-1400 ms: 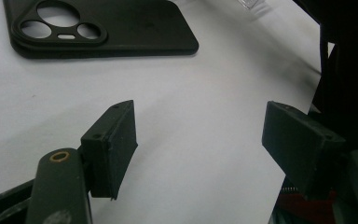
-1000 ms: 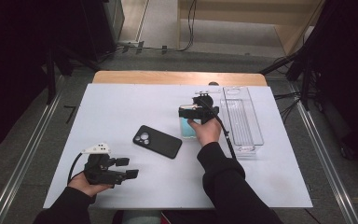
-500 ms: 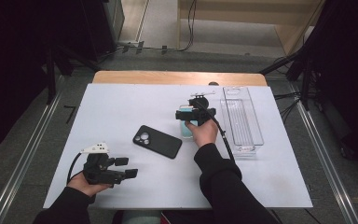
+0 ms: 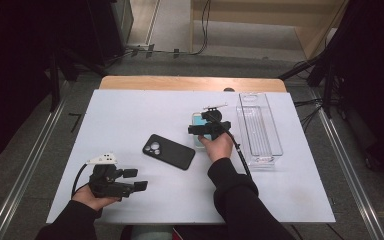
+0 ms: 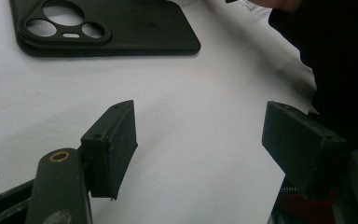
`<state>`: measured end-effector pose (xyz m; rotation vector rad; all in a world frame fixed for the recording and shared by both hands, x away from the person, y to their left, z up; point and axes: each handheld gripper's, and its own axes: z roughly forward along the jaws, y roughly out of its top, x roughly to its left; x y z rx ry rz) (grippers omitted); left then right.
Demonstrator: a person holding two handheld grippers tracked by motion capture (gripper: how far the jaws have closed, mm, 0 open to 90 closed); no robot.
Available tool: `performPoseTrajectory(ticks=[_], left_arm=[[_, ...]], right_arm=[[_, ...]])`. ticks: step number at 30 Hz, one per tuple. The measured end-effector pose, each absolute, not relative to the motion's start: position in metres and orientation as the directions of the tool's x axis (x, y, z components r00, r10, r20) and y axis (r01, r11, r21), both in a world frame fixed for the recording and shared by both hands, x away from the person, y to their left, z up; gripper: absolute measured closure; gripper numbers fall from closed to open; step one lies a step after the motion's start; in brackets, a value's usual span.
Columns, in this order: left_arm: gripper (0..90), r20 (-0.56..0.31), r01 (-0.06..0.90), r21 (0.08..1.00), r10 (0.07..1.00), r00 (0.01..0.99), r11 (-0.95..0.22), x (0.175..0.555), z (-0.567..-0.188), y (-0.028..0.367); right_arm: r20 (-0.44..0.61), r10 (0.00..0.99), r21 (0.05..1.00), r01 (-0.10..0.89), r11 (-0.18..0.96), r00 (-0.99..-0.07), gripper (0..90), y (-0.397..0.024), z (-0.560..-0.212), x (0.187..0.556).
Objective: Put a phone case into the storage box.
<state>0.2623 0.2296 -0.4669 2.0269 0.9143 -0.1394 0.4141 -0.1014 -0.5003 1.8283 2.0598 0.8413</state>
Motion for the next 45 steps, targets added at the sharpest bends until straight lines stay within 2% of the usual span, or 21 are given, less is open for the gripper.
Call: performPoseTrajectory(ticks=[4,12,20,34,45], left_arm=[[26.5,-0.418,0.652,0.679,0.553,0.721,-0.338,0.262,-0.467,0.23],[26.5,-0.419,0.655,0.676,0.554,0.719,-0.339,0.263,-0.467,0.229],[26.5,-0.421,0.657,0.674,0.556,0.717,-0.337,0.263,-0.467,0.229],[26.5,-0.424,0.661,0.671,0.558,0.713,-0.336,0.263,-0.467,0.229],[26.5,-0.429,0.667,0.667,0.56,0.709,-0.332,0.263,-0.467,0.229]], right_arm=[[0.164,0.971,0.559,0.827,0.054,-0.174,0.0,-0.1,-0.504,0.415],[0.049,0.981,0.562,0.817,0.126,-0.186,9.4,-0.093,-0.506,0.413],[0.056,0.984,0.565,0.817,0.111,-0.172,13.3,-0.094,-0.505,0.412],[0.101,0.976,0.559,0.823,0.103,-0.191,14.2,-0.1,-0.502,0.413],[0.147,0.962,0.605,0.791,0.096,-0.229,14.5,-0.114,-0.47,0.406]])
